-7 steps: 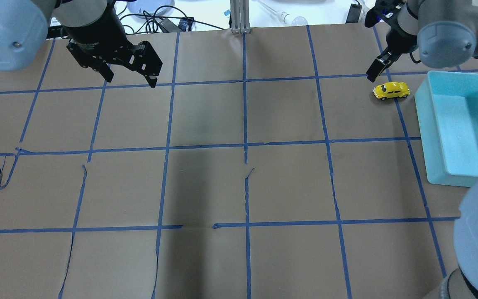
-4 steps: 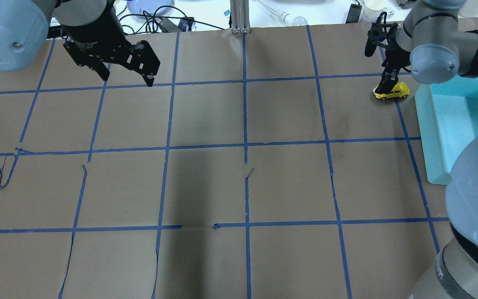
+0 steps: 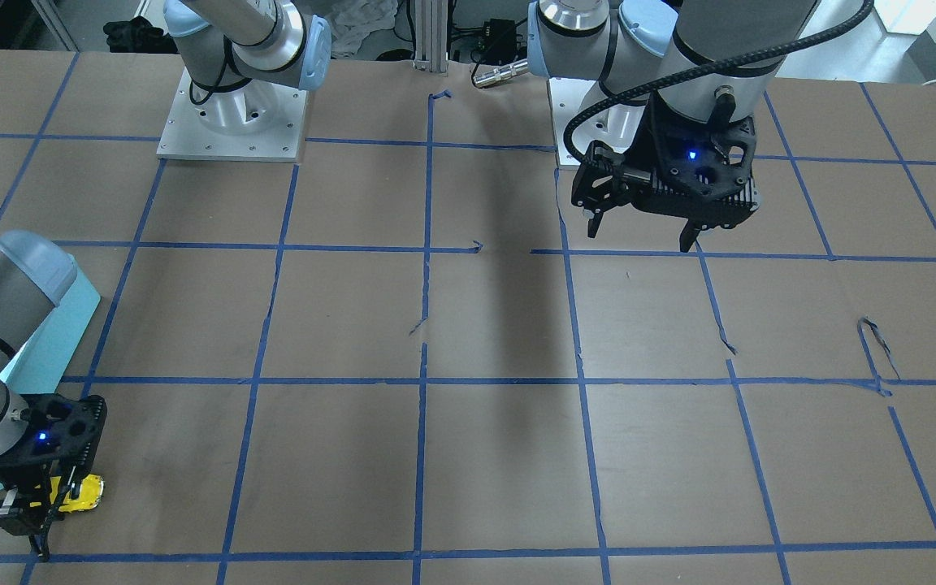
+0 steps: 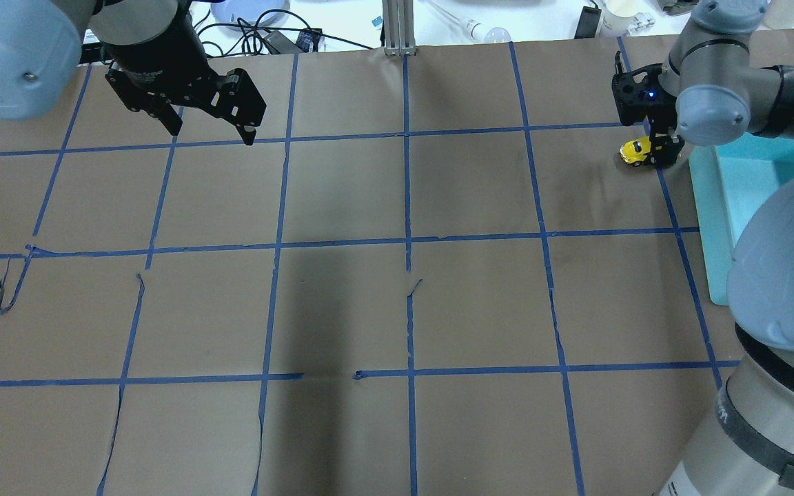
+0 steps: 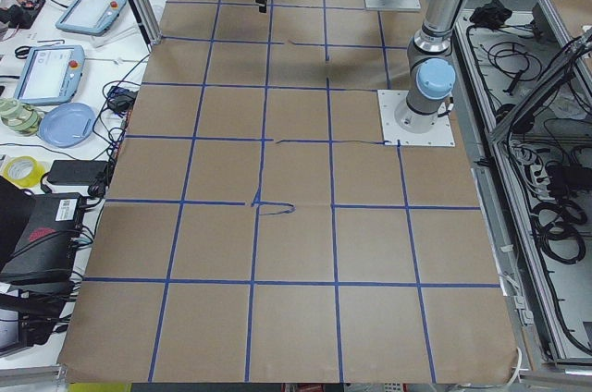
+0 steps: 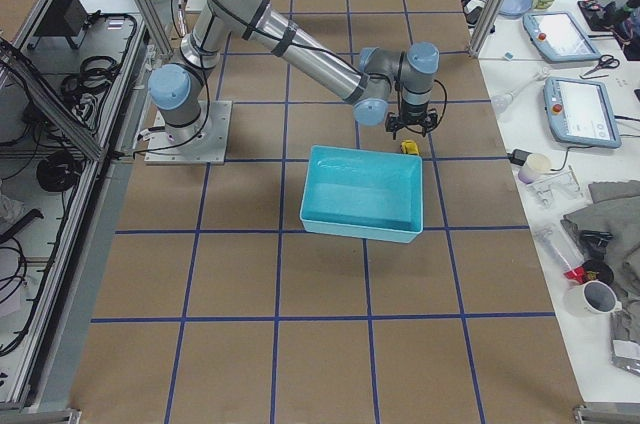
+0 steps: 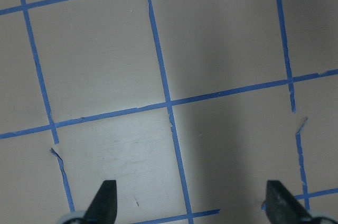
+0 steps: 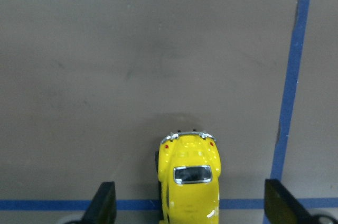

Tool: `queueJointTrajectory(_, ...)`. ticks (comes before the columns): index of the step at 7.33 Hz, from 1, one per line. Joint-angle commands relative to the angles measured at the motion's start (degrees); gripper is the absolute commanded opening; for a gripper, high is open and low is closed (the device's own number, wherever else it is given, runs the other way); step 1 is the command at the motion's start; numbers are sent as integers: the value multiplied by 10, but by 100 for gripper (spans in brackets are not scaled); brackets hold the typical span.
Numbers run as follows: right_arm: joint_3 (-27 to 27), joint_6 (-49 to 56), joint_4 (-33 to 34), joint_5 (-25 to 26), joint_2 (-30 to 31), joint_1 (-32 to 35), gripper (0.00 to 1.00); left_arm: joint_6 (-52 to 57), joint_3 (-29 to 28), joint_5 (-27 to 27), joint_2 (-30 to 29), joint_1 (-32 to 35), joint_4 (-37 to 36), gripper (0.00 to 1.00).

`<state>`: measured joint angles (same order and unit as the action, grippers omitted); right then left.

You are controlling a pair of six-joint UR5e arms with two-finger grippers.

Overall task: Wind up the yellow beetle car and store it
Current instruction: 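Close the right gripper on the yellow car and lift it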

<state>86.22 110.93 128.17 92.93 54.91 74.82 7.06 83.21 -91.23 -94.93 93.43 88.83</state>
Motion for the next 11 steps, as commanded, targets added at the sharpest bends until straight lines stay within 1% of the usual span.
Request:
queueJointTrajectory(1,-20,52,2,22,-27,0,95,-4,-2,-2,-5,1,0,100)
queueJointTrajectory(2,-18,53,1,29,-30,0,85,-27,-2,-2,-8,5,0,100)
queueJointTrajectory(3,-17,55,1,29,-30,0,66,-29,-4,-2,-7,5,0,100)
queueJointTrajectory(4,-13,55,0,29,-30,0,44,-29,-1,-2,-3,5,0,100)
queueJointTrajectory(6,-8,47,-4,27,-24,0,2,-28,-3,-2,-9,5,0,100)
queueJointTrajectory(7,-9,45,-13,20,-13,3,0,-28,-2,-2,-8,5,0,100)
queueJointTrajectory(8,-16,39,-42,14,9,18,0,-28,-1,-3,-6,5,1,100)
queueJointTrajectory(9,-24,9,-71,-17,36,37,0,-28,-1,-3,-4,5,0,100)
queueJointTrajectory(11,-27,-7,-148,-14,95,38,0,-29,-2,-3,-6,5,0,100)
